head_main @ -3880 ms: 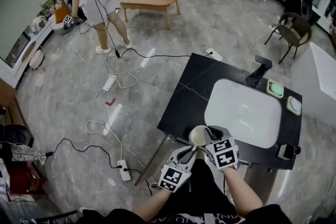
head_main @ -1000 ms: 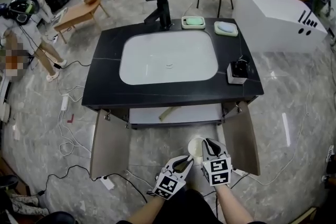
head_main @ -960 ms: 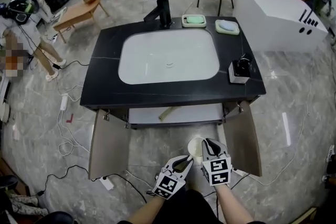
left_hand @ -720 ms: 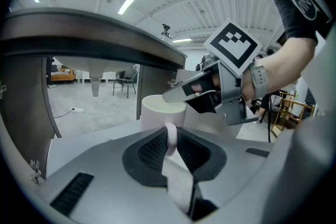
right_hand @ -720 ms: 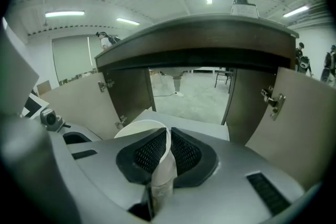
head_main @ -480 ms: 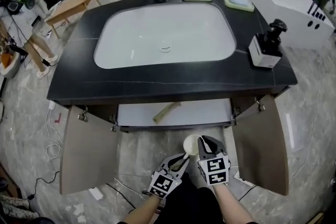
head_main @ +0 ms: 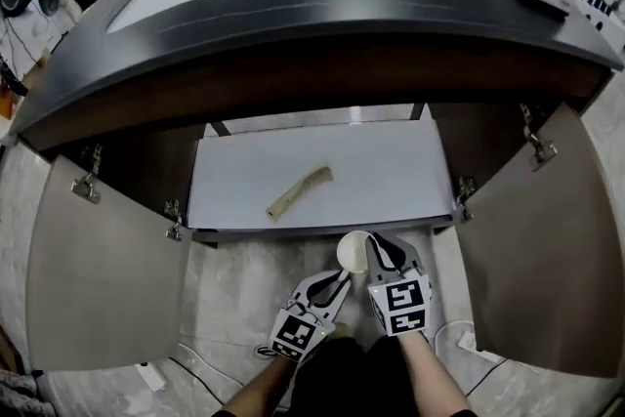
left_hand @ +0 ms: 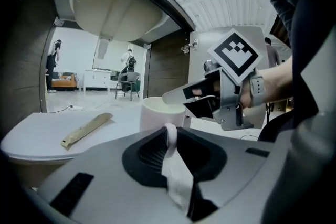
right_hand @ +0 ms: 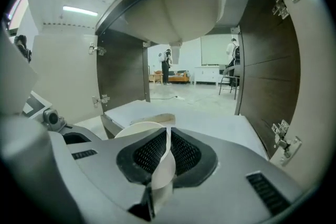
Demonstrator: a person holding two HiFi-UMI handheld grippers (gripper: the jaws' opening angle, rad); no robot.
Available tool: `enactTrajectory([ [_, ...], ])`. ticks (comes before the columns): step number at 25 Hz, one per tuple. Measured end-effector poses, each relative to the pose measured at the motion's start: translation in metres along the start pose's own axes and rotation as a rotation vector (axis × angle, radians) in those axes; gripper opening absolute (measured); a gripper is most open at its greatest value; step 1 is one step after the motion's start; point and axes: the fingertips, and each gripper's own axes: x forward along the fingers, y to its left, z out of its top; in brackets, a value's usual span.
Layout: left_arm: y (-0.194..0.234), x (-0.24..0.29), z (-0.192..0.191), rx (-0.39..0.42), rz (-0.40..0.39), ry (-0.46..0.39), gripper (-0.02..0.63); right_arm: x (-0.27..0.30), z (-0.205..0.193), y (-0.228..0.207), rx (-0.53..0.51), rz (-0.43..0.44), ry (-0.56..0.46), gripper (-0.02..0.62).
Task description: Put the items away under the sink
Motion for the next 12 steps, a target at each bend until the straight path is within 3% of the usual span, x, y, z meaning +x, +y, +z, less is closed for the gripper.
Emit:
enactTrajectory([
  [5, 0.006, 0.01, -0.019, 0.001, 0.025, -0.033, 0.058, 0.015, -0.016, -0.003, -0.013, 0.013, -0.034, 0.041],
  [12, 0.018, 0.012, -0.009, 0.038, 0.027, -0.039, 0.058, 0.02, 0.0, -0.005, -0.04, -0.005, -0.065, 0.041],
])
